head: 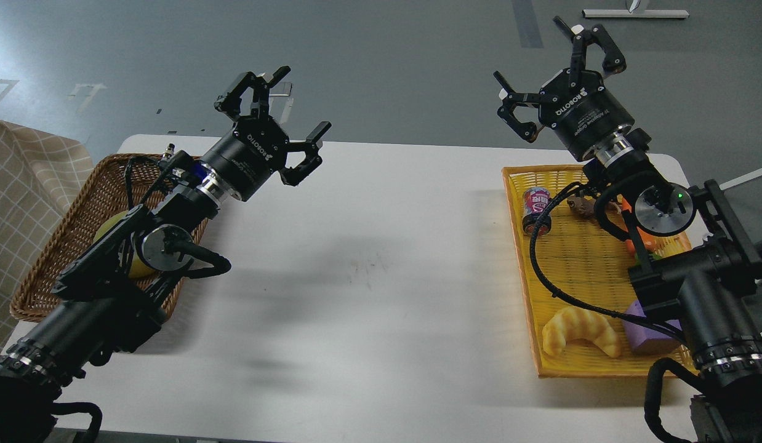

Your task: Place and transfer tape with both arms

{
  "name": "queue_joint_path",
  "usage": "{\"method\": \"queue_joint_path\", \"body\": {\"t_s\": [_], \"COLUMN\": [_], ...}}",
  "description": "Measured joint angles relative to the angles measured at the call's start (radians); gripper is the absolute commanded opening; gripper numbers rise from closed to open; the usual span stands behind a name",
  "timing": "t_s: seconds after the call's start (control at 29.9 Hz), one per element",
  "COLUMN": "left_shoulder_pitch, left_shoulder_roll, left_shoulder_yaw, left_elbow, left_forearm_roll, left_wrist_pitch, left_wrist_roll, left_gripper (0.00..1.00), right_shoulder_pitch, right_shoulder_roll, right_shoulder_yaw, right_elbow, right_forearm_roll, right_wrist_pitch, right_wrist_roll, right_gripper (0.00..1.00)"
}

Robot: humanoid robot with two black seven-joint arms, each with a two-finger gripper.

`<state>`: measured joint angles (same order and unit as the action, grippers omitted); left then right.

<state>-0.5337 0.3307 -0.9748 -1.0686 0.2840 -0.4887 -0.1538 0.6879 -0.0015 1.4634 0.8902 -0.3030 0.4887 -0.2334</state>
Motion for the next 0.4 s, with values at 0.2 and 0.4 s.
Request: {"method": "queue_joint_path", "body": {"t_s": [0.2, 0.4], "left_shoulder_pitch": [-0.005, -0.056], "left_shoulder_roll": [-0.001, -0.004], "left_shoulder_yaw": [-0.001, 0.003], "left_elbow": [0.017, 0.093], "left_forearm_roll": [0.003, 0.011], "left_wrist_pitch": [0.000, 0.000], "left_wrist_roll": [0.000, -0.001], "left_gripper": [0.98, 0.98], "right_shoulder_pitch": [-0.012, -0.040], "right_shoulder_roll": [0.002, 0.002], "right_shoulder_yaw": [-0.027, -0.049], "right_elbow": [0.002, 0.011], "right_forearm_roll": [-0.002, -0.002], "right_wrist_pitch": [0.000, 0.000], "right_wrist_roll": [-0.001, -0.001], "right_gripper": [1.00, 1.00]}}
